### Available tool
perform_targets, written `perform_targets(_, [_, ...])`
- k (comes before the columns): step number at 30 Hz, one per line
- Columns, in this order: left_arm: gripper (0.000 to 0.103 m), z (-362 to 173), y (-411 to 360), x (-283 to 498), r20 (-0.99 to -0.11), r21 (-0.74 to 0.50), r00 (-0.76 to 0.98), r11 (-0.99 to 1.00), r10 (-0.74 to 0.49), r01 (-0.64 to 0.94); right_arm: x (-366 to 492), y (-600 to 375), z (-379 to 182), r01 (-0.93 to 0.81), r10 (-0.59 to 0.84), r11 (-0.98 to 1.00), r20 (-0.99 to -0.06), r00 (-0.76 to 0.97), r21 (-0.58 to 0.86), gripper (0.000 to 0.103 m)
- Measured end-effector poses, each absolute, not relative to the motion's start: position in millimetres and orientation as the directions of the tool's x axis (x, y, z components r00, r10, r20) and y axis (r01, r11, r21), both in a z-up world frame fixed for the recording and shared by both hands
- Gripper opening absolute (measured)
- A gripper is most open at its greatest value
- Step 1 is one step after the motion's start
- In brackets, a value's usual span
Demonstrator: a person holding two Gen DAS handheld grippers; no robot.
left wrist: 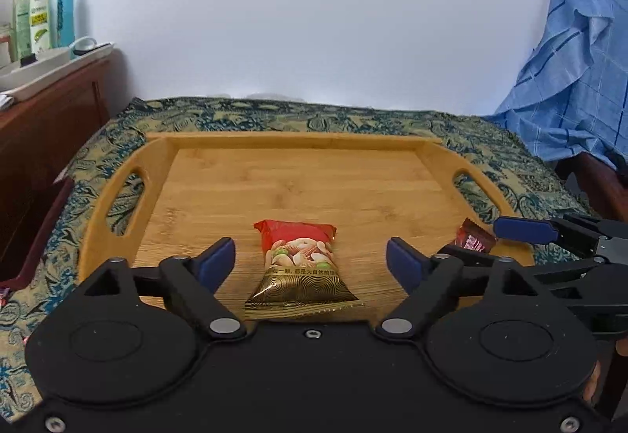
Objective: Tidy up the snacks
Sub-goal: 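Carry both snacks over the tray and open both grippers to drop them, then withdraw both open grippers from the tray back to the snack pile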
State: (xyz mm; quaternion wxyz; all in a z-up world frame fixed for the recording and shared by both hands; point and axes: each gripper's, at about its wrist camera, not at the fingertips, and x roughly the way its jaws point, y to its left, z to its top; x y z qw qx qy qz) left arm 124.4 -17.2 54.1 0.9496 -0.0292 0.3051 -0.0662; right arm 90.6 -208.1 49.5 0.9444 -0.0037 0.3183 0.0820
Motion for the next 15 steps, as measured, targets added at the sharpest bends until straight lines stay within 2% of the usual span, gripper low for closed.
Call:
perform_targets(9, [0.096,81,-26,80,-0.501,-0.039,0.857,0.993,-0.12,0.116,55,-214,70,-0.109,0.134,0.991,-0.532,0.836,0.079,0.088])
perform_targets(15, [0.099,97,-30,42,-0.464,-0.043,0.876,0.991,-0.131,0.125,22,-216,78,-0.06,0.093,0.995,-0.468,0.879,0.085,0.088])
